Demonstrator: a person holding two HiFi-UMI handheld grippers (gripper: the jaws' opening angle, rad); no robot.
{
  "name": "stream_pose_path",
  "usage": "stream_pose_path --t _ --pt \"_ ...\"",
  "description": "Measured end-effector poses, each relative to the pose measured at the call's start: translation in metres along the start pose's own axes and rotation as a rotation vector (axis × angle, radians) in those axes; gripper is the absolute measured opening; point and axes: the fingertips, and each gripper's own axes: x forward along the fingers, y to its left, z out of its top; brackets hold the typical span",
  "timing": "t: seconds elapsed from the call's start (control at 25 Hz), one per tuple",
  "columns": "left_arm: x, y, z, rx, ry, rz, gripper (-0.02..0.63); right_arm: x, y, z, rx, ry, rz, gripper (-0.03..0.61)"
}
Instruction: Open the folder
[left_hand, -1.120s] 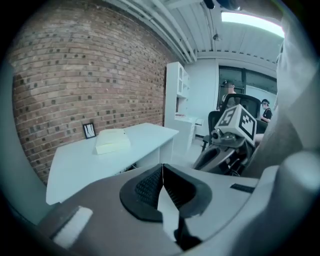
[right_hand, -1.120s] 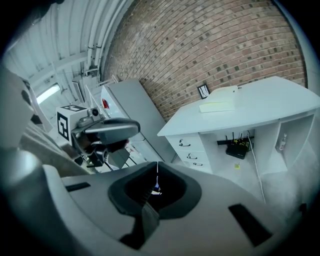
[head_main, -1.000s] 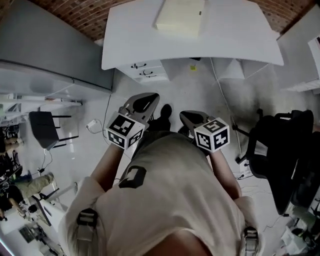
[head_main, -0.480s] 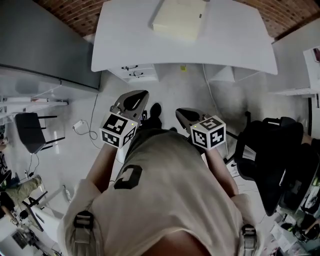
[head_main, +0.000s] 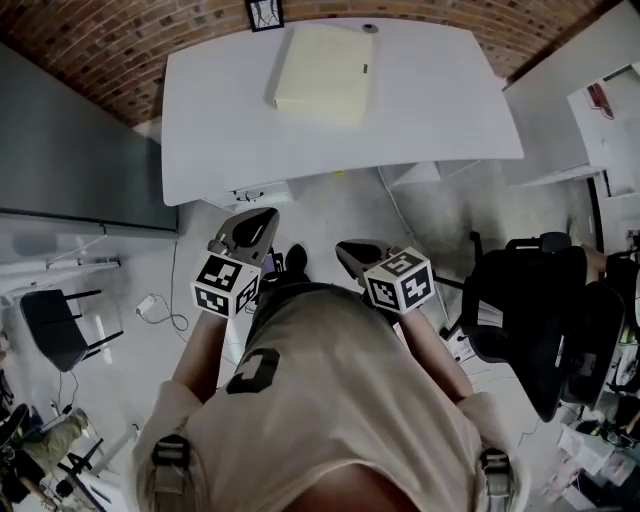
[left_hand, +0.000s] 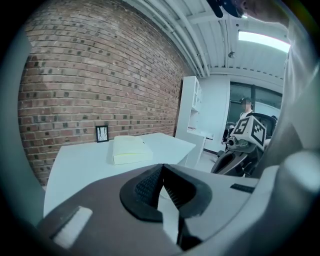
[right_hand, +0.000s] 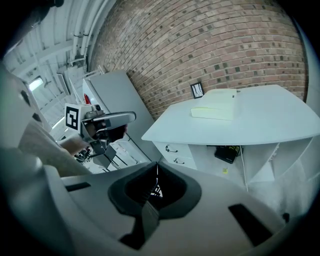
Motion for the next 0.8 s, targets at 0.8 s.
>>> stream_pose_path --t 0.8 --pt "0.001 0.130 -0.005 -0.011 -0.021 -0.004 0.005 0.087 0.006 0.076 -0.013 0.061 -0.062 0.006"
